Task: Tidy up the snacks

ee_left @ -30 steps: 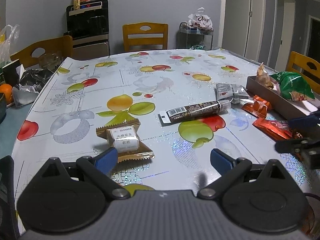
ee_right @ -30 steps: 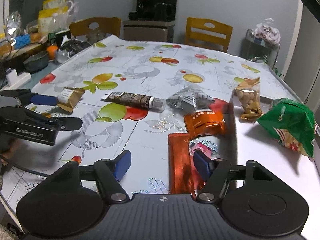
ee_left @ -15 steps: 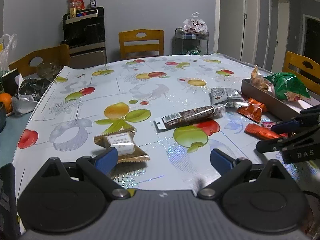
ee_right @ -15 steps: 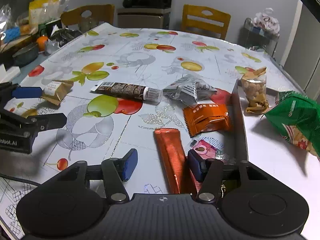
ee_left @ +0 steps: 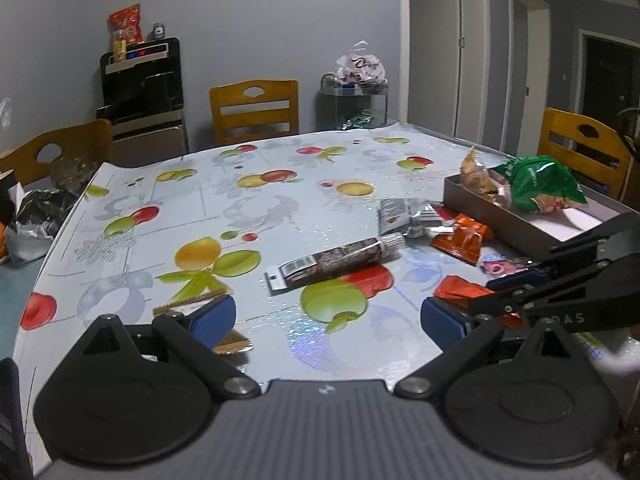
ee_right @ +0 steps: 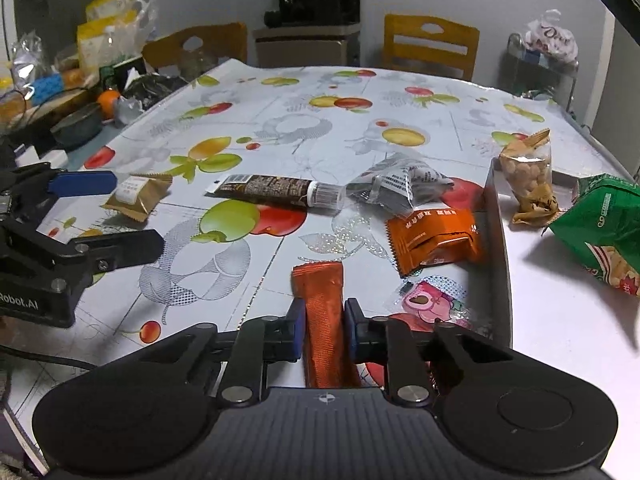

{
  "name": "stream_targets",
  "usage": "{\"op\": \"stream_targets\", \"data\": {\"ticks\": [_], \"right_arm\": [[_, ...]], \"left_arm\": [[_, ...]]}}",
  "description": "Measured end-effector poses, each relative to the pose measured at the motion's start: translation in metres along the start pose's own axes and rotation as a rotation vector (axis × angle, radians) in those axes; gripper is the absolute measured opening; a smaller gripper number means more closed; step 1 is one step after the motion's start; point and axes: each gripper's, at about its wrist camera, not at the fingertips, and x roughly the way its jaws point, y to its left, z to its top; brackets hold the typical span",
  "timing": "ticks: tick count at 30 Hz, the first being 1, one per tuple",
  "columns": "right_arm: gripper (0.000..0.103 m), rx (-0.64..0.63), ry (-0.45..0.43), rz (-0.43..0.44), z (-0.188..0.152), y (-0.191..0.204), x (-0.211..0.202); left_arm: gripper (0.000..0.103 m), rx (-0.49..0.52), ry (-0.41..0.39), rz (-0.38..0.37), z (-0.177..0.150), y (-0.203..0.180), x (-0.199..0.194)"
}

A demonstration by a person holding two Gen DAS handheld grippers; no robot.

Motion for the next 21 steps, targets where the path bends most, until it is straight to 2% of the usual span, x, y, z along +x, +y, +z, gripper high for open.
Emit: {"op": "stream_targets", "data": {"ticks": [13,19,21], "right_arm": [[0.022,0.046,-0.177,0.036,0.013,-0.019,-0.048],[0.022,0.108,-0.22,0.02,0.015,-0.045,-0.069],[0.022,0.131,-0.228,0.007,0.014,-0.055,-0.075]], "left_arm": [[0.1,0.035,0.028,-0.08,0.007,-0.036,0.015],[0.1,0.121,0.011,-0.126,0.017,-0.067,0.03],[0.1,0.145,-0.005,-0.163,0.022,-0.074,0.036]]}}
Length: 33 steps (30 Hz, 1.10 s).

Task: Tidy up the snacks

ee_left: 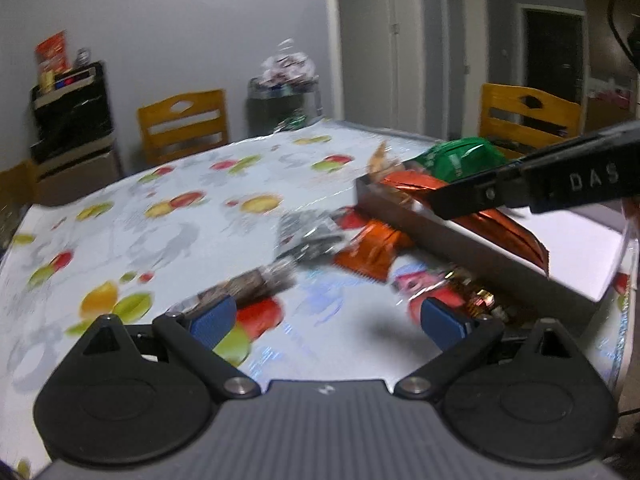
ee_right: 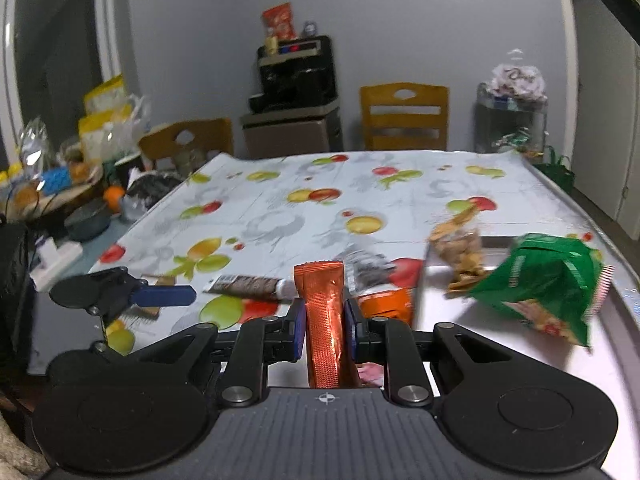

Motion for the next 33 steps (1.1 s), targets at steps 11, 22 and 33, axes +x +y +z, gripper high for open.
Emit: {"op": "stream_targets", "data": {"ticks": [11,22,33], "right_arm": [[0.022,0.058,-0.021,-0.034,-0.005,-0.029,-0.019],[0.022,0.071,-0.01,-0.029,-0.009,-0.033,-0.022],[0.022,0.083,0.001,-0.016,-0.01,-0.033,-0.019]], "left_arm": [[0.073,0.17,0.025,-0.181,0.028,-0.016,0.054],[0.052,0.349,0.072,-0.357,0.03,-0.032,0.092],[0.04,0.251,0.112,-0.503,0.031,-0.029,0.117]]}}
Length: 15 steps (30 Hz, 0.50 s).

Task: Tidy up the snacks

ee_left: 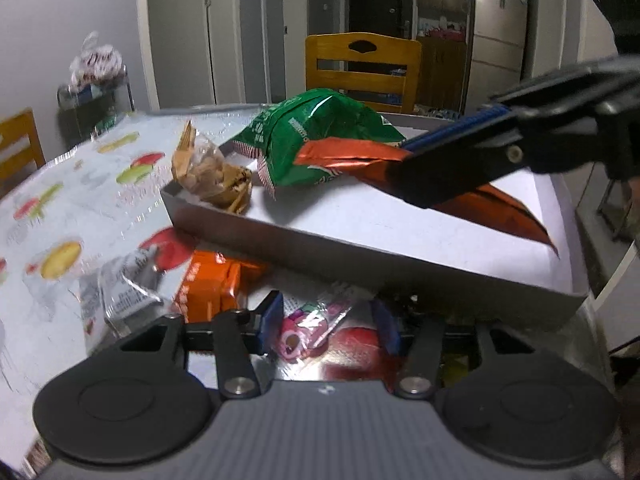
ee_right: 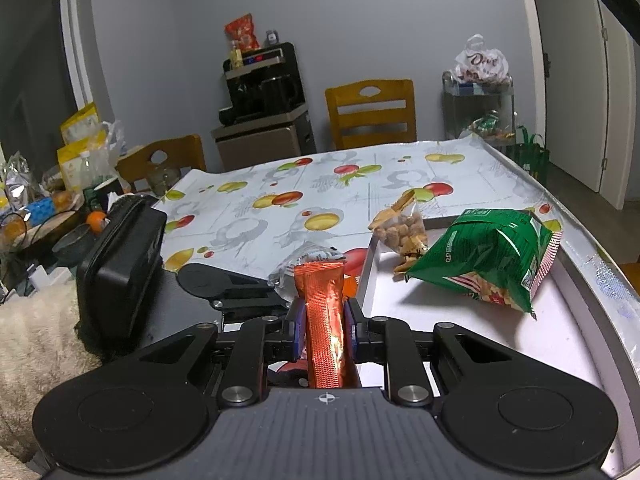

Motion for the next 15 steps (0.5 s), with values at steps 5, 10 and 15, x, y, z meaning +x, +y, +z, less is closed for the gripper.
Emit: {"op": "stream_targets", "data": {"ticks": [5,10,15], "right_arm": [[0.022,0.012,0.003,0.0,-0.001,-0.001,0.001],[0.022,0.001,0.007,0.008,-0.002,0.004,0.002],[0.022,0.0,0.007,0.008,-0.002,0.004,0.001]], "left_arm": [[0.017,-0.06,0.007,-0.014,-0.001,-0.002,-0.002],[0.009,-0.115,0.014,0.031,-0.005,-0.004,-0.012],[0.008,-0.191,0.018,0.067,-0.013,0.007,-0.027]]}}
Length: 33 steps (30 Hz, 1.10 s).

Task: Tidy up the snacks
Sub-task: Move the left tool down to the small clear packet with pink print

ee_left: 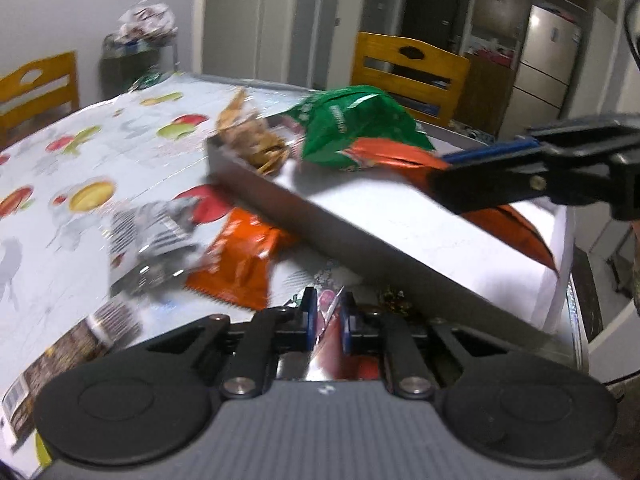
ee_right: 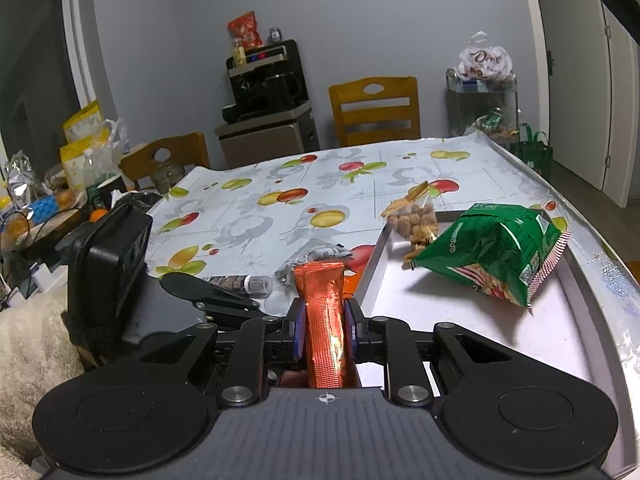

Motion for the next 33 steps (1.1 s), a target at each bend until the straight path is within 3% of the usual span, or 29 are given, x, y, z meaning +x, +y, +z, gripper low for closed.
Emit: {"op": "stream_targets", "data": {"ticks": [8,19,23,25,27,30,33], "right_arm": [[0.022,-0.005,0.005,0.011,-0.001,0.002,0.001],[0.022,-0.015,0.01,0.016,0.0,0.001,0.001],[0.022,-0.014,0.014,0.02,0.0,0.001,0.002],[0.022,-0.021,0.018,0.024,-0.001,0.004,0.003],[0.022,-0.027,0.022,0.029,-0.001,0.006,0.004],[0.022,-0.029,0.025,0.029,-0.002,0.007,0.004],[0.022,-0.024,0.026,0.024,-0.004,0.006,0.004]], "left_arm": [[0.007,-0.063,0.001,0.031,-0.021,0.01,-0.031],[0.007,-0.031,0.021,0.115,-0.048,-0.008,-0.067],[0.009,-0.048,-0.059,0.125,-0.049,-0.015,-0.079],[0.012,-0.057,-0.073,0.134,-0.046,-0.015,-0.08],[0.034,-0.056,-0.063,0.161,-0.045,-0.014,-0.076],[0.057,-0.057,-0.058,0.194,-0.045,-0.013,-0.072],[0.058,-0.084,-0.043,0.182,-0.049,-0.006,-0.067]]}}
